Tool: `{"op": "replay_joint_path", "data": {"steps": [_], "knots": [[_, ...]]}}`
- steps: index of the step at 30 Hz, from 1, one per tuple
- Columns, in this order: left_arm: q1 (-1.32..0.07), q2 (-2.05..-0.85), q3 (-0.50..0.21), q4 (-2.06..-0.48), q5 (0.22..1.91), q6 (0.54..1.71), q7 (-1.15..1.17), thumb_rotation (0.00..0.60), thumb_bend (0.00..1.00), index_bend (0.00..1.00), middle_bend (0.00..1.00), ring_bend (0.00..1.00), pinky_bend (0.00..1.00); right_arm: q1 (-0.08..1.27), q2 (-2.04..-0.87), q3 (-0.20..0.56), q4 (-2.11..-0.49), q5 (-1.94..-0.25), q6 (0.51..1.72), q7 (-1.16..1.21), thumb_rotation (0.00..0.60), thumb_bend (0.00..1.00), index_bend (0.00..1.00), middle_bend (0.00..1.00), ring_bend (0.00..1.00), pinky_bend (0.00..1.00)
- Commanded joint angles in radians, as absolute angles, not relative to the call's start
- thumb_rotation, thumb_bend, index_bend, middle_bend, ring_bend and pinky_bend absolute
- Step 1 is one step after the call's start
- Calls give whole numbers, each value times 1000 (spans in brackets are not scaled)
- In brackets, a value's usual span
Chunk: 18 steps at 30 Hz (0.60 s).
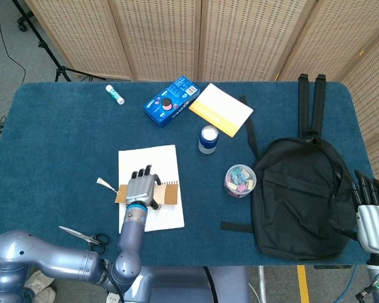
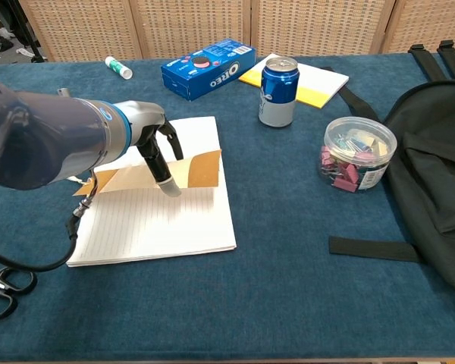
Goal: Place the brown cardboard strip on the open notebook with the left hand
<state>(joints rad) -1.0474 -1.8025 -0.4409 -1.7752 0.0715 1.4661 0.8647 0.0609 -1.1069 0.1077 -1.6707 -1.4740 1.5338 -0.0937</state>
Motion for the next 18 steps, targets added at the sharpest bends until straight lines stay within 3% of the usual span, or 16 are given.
{"op": "replay_joint_path", "data": {"steps": [1,13,18], "knots": [[-1006,-1785,-441,-1794,129,1393,793,600,116,12,0,0,0,61,-1107,108,-1671,-1474,1534,-96,600,0,0,0,0,0],[-964,-1728,-420,-1836,161,1333,766,600,92,0,0,0,0,64,-1113,105,-1671,-1472,1528,-108,600,0,0,0,0,0],[-933,-1661,-366,-1882,239,1289,759,600,94,0,0,0,0,64,-1114,104,-1670,-1472,1526,-108,600,0,0,0,0,0]]}}
